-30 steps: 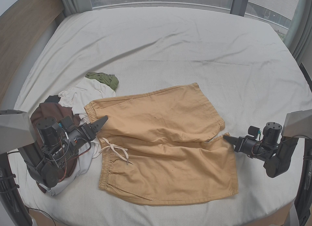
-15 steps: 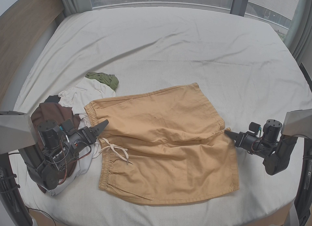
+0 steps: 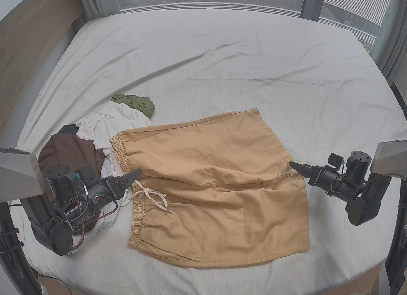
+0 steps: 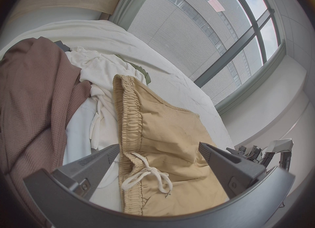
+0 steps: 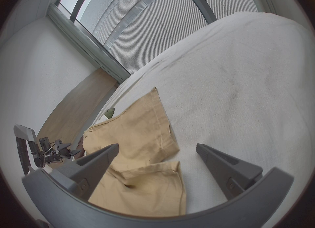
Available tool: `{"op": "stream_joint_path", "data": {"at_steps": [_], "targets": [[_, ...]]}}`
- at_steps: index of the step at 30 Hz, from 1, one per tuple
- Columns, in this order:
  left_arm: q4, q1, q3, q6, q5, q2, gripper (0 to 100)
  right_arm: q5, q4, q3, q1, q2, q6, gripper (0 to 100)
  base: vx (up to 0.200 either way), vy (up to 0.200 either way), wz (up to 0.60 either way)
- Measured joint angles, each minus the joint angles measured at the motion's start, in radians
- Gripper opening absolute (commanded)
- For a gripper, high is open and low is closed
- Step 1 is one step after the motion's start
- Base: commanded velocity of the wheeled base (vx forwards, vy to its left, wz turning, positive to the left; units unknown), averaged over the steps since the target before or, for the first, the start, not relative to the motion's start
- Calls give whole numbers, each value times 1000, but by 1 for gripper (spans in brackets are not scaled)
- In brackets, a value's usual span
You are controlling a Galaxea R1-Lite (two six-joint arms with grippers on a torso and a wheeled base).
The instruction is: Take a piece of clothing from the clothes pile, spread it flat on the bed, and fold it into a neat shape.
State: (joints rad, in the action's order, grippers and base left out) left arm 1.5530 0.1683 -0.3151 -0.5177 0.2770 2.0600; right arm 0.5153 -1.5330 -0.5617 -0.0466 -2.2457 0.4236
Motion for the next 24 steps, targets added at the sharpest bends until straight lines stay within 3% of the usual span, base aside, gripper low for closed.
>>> {"op": "stream_joint_path", "data": {"at_steps": [14, 24], "targets": [[0, -13, 260, 55, 77, -98, 100, -1, 10, 46, -36, 175, 1, 100, 0, 0, 0], [-3, -39, 296, 54, 97, -68, 100, -2, 9, 53, -42, 188, 1, 100, 0, 0, 0]]}}
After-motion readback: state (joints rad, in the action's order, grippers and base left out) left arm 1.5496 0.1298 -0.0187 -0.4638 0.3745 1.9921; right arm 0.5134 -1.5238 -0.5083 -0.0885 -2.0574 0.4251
